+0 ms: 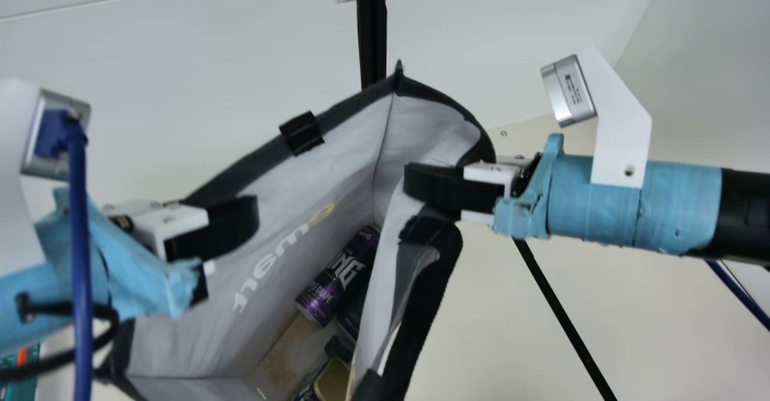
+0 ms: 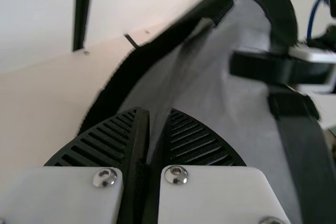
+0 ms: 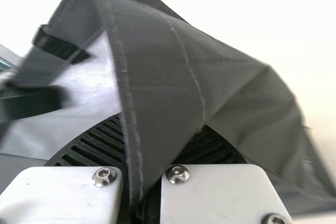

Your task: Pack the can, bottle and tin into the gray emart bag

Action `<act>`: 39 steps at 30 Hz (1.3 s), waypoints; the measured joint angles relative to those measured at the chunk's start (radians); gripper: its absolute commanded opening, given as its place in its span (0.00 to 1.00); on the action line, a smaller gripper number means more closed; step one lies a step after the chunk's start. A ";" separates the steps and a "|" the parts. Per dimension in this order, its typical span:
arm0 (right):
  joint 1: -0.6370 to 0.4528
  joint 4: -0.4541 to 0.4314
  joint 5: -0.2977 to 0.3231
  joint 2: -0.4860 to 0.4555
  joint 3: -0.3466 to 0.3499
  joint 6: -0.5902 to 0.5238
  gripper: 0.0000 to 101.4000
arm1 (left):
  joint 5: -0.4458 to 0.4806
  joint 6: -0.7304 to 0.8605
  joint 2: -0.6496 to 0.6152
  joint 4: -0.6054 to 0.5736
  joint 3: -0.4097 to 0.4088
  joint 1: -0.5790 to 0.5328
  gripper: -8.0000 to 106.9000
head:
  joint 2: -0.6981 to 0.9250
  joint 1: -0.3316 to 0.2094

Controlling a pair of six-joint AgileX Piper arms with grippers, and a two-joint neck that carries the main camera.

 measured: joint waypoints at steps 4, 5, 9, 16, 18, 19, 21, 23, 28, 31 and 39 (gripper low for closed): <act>0.026 -0.138 0.000 -0.035 -0.015 -0.003 0.00 | 0.001 0.016 -0.023 -0.014 0.083 -0.025 0.16 | 0.000 0.000; 0.031 -0.163 0.000 -0.041 -0.015 -0.003 0.00 | 0.001 0.021 -0.027 -0.018 0.102 -0.028 0.16 | 0.000 0.002; 0.067 -0.280 -0.013 -0.067 -0.015 0.013 0.00 | 0.001 0.041 -0.044 -0.042 0.163 -0.035 0.16 | 0.000 0.000; 0.093 -0.410 -0.023 -0.078 0.014 0.023 0.00 | 0.001 0.109 -0.044 -0.028 0.229 -0.020 0.16 | 0.002 0.000; 0.090 -0.411 -0.021 -0.077 0.020 0.010 0.00 | 0.002 0.132 -0.039 -0.017 0.234 -0.010 0.16 | 0.000 0.000; 0.086 -0.411 -0.021 -0.074 0.025 0.003 0.00 | 0.000 0.143 -0.034 -0.012 0.234 -0.002 0.16 | 0.000 0.000; 0.076 -0.405 -0.019 -0.065 0.031 -0.008 0.00 | 0.002 0.164 -0.025 -0.002 0.231 0.010 0.16 | 0.002 0.000; 0.065 -0.393 -0.017 -0.056 0.036 -0.026 0.00 | 0.004 0.186 -0.012 0.010 0.219 0.024 0.16 | 0.000 0.000; 0.040 -0.364 -0.016 -0.031 0.045 -0.068 0.00 | 0.000 0.230 0.026 0.019 0.172 0.056 0.16 | 0.000 0.000; 0.024 -0.344 -0.016 -0.011 0.047 -0.092 0.00 | -0.020 0.251 0.051 0.021 0.155 0.065 0.16 | 0.000 0.000; -0.011 -0.327 -0.016 0.042 0.046 -0.148 0.00 | -0.091 0.313 0.115 0.004 0.135 0.077 0.16 | 0.000 0.000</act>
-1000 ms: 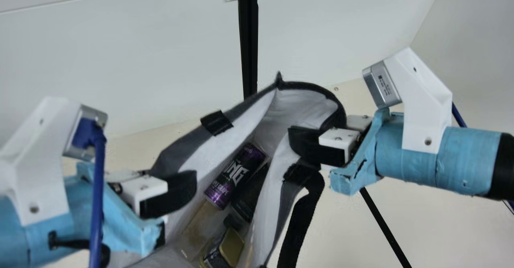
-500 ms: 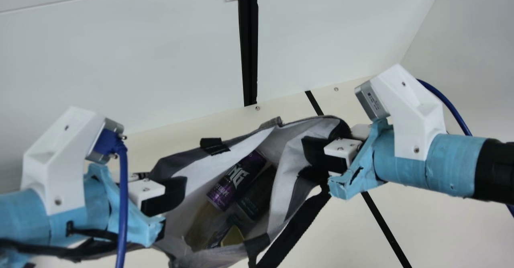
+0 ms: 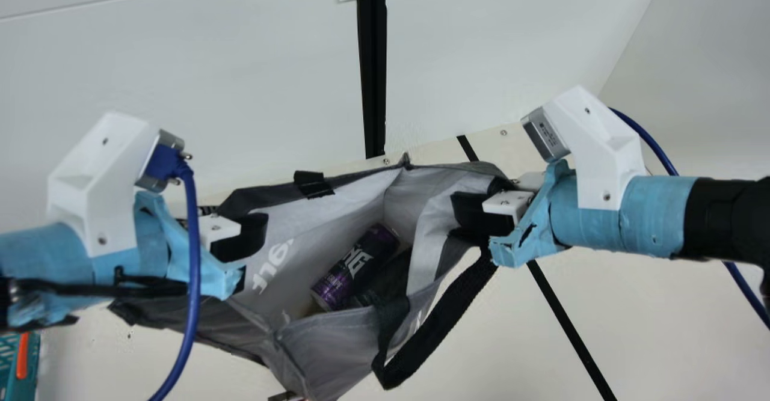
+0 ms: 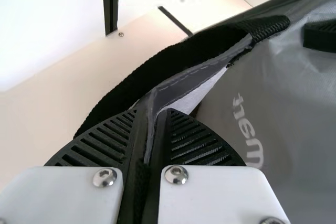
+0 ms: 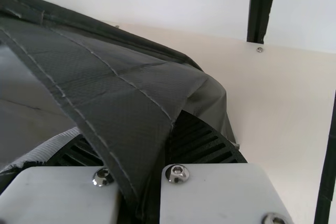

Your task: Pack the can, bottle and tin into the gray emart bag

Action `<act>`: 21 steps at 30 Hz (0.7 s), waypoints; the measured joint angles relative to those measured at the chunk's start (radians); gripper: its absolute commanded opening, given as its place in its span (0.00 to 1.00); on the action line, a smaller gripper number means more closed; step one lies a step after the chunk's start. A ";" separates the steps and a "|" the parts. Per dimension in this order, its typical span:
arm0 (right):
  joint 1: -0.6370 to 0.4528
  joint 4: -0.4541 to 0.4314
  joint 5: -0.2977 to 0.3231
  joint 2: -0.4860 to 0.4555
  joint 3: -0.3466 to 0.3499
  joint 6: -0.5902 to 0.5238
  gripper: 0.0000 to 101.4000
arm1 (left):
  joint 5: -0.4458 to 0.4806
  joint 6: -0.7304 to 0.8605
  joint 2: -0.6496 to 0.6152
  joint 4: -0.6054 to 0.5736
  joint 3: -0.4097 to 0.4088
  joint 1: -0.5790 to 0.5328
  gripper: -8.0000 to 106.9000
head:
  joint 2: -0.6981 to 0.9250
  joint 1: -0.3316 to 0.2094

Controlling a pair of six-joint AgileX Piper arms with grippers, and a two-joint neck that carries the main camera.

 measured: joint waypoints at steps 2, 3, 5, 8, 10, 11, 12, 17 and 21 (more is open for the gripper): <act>0.005 -0.001 -0.009 0.013 0.001 -0.006 0.00 | -0.015 0.011 0.014 -0.005 -0.004 0.000 0.16 | 0.000 0.000; 0.009 -0.002 -0.017 0.018 0.005 -0.006 0.00 | -0.022 0.016 0.023 -0.008 -0.006 0.000 0.16 | 0.000 0.000; 0.021 -0.006 -0.039 0.029 0.011 -0.006 0.00 | -0.040 0.024 0.036 -0.012 -0.011 0.001 0.16 | 0.000 0.000; 0.039 -0.010 -0.067 0.038 0.020 -0.003 0.00 | -0.061 0.034 0.051 -0.022 -0.017 0.002 0.16 | 0.000 0.000; 0.048 -0.013 -0.079 0.043 0.024 0.001 0.00 | -0.075 0.043 0.060 -0.027 -0.021 0.005 0.16 | 0.002 0.000; 0.053 -0.015 -0.085 0.046 0.026 0.005 0.00 | -0.078 0.046 0.062 -0.029 -0.023 0.005 0.16 | 0.002 0.000; 0.058 -0.018 -0.095 0.050 0.027 0.007 0.00 | -0.083 0.051 0.065 -0.032 -0.025 0.005 0.16 | 0.000 0.000; 0.063 -0.019 -0.106 0.053 0.029 0.010 0.00 | -0.105 0.061 0.078 -0.042 -0.036 0.012 0.16 | 0.002 0.000; 0.063 -0.019 -0.106 0.053 0.029 0.010 0.00 | -0.104 0.061 0.078 -0.042 -0.034 0.012 0.16 | 0.000 0.000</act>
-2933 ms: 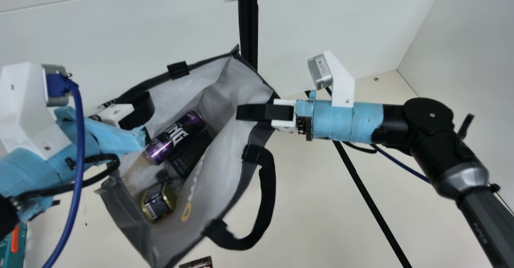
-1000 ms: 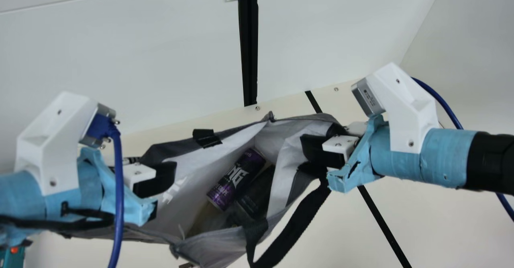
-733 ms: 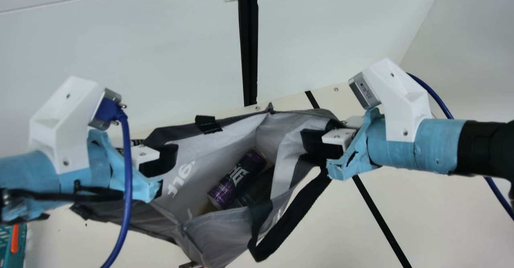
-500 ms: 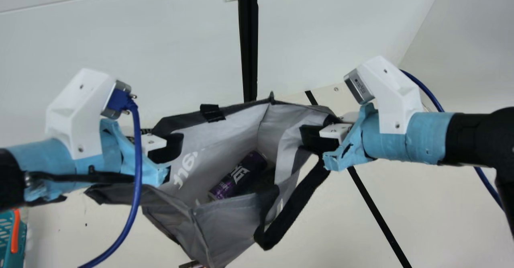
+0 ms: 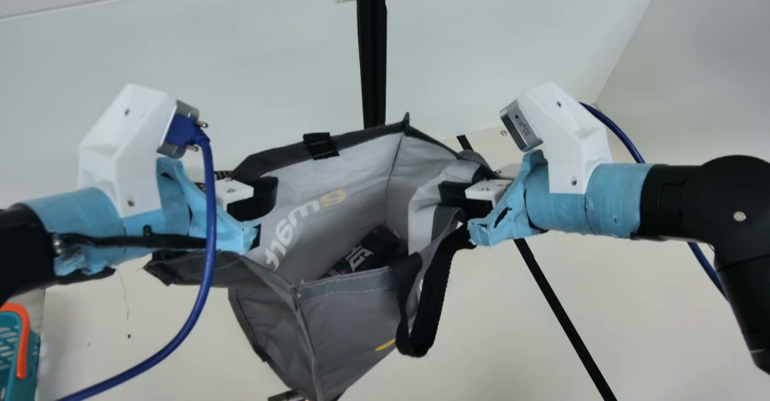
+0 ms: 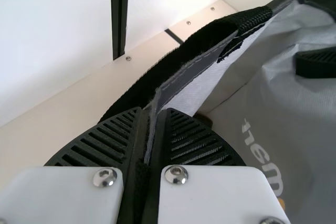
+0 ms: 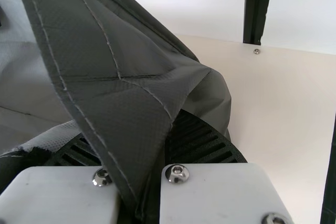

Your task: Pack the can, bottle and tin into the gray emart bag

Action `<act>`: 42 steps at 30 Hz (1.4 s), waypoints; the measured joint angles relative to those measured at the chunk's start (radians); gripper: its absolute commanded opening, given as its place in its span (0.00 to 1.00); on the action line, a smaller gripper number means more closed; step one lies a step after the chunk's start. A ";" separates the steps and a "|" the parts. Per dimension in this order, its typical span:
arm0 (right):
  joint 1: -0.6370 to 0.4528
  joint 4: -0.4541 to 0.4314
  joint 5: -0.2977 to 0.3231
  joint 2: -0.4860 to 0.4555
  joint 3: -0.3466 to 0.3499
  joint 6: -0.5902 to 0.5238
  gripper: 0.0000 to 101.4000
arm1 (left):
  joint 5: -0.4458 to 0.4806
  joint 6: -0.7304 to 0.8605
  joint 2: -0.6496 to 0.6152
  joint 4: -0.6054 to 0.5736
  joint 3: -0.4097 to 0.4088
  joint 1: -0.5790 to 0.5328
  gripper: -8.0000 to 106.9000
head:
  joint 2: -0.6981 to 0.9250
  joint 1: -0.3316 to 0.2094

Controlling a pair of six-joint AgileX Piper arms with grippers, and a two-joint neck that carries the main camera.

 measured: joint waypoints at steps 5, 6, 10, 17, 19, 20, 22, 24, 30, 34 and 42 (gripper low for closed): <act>0.000 0.000 0.000 0.000 0.000 0.000 0.00 | 0.000 0.000 0.000 0.000 0.000 0.000 0.16 | 0.002 0.000; 0.000 0.000 0.000 0.000 0.000 0.000 0.00 | -0.002 0.000 0.000 0.000 0.000 0.000 0.16 | 0.000 0.000; 0.000 0.000 0.000 0.000 0.000 0.000 0.00 | -0.002 0.000 0.000 0.000 0.000 0.000 0.25 | 0.002 0.000; 0.000 0.000 0.000 0.000 0.000 0.000 0.00 | -0.002 0.000 0.000 0.000 0.000 0.000 0.45 | 0.000 0.000; 0.000 -0.001 0.000 0.000 0.000 0.000 0.00 | -0.002 0.000 0.000 0.000 0.000 0.000 0.51 | 0.000 0.000; 0.000 -0.001 0.001 0.000 0.000 0.000 0.00 | -0.002 0.000 0.000 0.000 0.000 0.000 0.54 | 0.000 0.000; 0.000 -0.001 0.001 0.000 0.000 0.000 0.00 | -0.002 0.000 0.000 0.000 0.000 0.000 0.60 | 0.000 0.000; 0.000 -0.001 0.001 0.000 0.000 0.000 0.00 | -0.002 0.000 0.000 0.000 0.000 0.000 0.65 | 0.000 0.002; 0.000 -0.001 0.001 0.000 0.000 0.000 0.00 | -0.009 0.000 -0.002 -0.007 -0.004 -0.002 0.83 | 0.000 0.000; 0.000 -0.001 0.001 0.000 0.000 0.000 0.00 | -0.034 0.023 -0.019 -0.036 -0.004 0.004 0.85 | 0.000 0.000; 0.000 -0.001 0.001 0.000 0.000 0.000 0.00 | -0.087 0.070 -0.066 -0.091 0.005 0.020 0.85 | 0.000 0.000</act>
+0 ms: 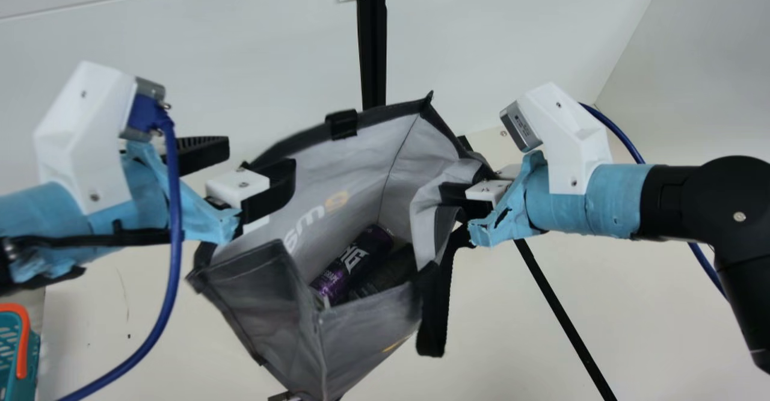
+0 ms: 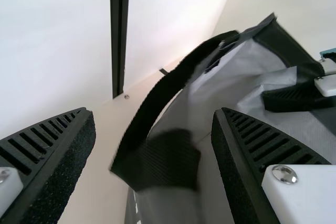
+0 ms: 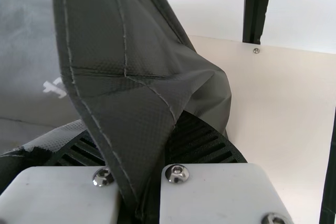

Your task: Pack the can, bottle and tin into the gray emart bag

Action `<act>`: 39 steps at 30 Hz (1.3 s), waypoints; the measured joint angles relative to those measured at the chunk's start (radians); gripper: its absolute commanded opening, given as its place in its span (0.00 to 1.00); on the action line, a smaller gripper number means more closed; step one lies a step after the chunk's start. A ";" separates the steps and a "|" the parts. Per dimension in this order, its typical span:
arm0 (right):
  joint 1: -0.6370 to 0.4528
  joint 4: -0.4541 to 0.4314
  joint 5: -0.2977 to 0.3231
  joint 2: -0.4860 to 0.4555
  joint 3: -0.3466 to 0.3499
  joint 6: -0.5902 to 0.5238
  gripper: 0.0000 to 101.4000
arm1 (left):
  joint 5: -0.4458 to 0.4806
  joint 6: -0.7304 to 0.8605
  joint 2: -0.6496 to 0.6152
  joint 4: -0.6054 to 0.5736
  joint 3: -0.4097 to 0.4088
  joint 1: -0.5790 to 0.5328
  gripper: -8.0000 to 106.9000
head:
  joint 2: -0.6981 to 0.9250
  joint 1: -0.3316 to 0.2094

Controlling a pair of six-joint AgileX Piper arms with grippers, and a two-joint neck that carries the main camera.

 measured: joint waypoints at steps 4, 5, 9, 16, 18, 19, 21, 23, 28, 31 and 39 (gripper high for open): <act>0.000 0.000 0.000 0.000 0.000 0.000 0.00 | -0.016 0.014 -0.032 -0.013 0.012 0.013 0.85 | 0.000 0.000; 0.000 0.000 0.000 0.000 0.000 0.000 0.00 | -0.024 0.019 -0.041 -0.021 0.016 0.017 0.85 | 0.000 0.000; 0.000 0.000 0.000 0.000 0.000 0.000 0.00 | -0.034 0.028 -0.076 -0.031 0.041 0.034 0.85 | 0.000 0.000; 0.000 0.000 0.000 0.000 0.000 0.000 0.00 | -0.047 0.016 -0.154 -0.003 0.111 0.069 0.85 | 0.000 0.000; 0.000 0.000 0.000 0.000 0.000 0.000 0.00 | -0.048 0.005 -0.180 0.020 0.134 0.077 0.85 | 0.002 0.000; 0.000 0.000 0.000 0.000 0.000 0.000 0.00 | -0.048 -0.003 -0.190 0.030 0.145 0.079 0.85 | 0.002 0.000; 0.000 0.000 0.000 0.000 0.000 0.000 0.00 | -0.048 -0.017 -0.216 0.055 0.166 0.088 0.85 | 0.000 0.000; 0.000 0.000 0.000 0.000 0.000 0.000 0.00 | -0.044 -0.030 -0.242 0.082 0.184 0.095 0.85 | 0.000 0.000; 0.000 0.000 0.000 0.000 0.000 0.000 0.00 | -0.022 -0.067 -0.305 0.155 0.230 0.122 0.85 | 0.000 0.000; 0.000 0.000 0.000 0.000 0.000 0.000 0.00 | -0.011 -0.090 -0.341 0.202 0.261 0.141 0.85 | 0.000 0.000; 0.000 0.000 0.000 0.000 0.000 0.000 0.00 | 0.026 -0.124 -0.434 0.319 0.342 0.208 0.85 | 0.000 0.000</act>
